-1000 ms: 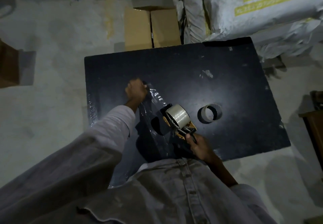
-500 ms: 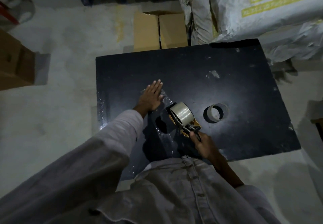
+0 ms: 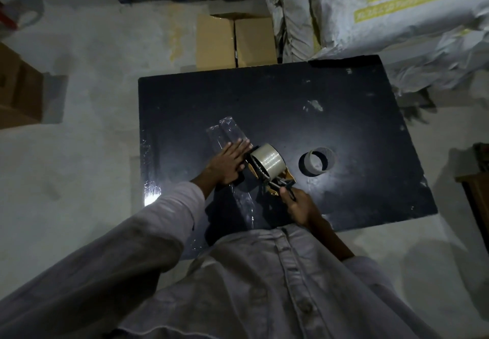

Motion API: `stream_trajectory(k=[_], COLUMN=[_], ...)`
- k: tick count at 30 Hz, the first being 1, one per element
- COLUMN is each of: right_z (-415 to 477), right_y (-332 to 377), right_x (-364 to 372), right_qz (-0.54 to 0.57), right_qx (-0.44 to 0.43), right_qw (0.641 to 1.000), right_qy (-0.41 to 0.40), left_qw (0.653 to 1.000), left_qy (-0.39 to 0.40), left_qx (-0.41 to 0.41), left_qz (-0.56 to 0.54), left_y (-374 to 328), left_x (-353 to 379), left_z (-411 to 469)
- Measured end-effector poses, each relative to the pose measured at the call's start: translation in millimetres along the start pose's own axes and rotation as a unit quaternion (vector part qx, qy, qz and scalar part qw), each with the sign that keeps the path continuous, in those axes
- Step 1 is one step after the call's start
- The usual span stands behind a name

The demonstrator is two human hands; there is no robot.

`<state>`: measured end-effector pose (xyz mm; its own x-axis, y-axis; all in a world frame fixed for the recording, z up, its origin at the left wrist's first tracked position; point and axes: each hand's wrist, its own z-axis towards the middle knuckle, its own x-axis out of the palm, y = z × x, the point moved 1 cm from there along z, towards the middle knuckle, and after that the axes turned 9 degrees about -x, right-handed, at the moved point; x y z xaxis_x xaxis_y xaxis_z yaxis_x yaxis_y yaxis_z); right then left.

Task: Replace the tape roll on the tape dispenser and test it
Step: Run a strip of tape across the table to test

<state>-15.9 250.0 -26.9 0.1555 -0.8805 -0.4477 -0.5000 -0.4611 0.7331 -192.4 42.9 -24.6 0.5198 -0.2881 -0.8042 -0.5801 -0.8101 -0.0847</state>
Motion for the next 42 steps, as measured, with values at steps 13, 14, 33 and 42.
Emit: stream_trajectory(k=[13, 14, 33, 42], right_z=[-26.5, -34.8, -135.4, -140.4], right_y=[-3.3, -10.5, -79.4, -68.8], right_x=[-1.5, -3.2, -3.9, -11.9], right_qz=[-0.026, -0.021, 0.069, 0.046], right_qx=[0.007, 0.017, 0.140, 0.108], right_qw=[1.000, 1.000, 0.982, 0.988], right_qy=[-0.009, -0.013, -0.102, -0.100], left_qw=[0.998, 0.998, 1.000, 0.999], left_qy=[0.040, 0.042, 0.009, 0.000], left_qx=[-0.026, -0.029, -0.014, 0.011], left_qz=[0.027, 0.028, 0.020, 0.053], left_y=[-2.2, -3.0, -18.3, -55.3], left_x=[-7.4, -6.7, 29.0, 32.5], left_z=[-12.6, -13.4, -44.0, -64.6])
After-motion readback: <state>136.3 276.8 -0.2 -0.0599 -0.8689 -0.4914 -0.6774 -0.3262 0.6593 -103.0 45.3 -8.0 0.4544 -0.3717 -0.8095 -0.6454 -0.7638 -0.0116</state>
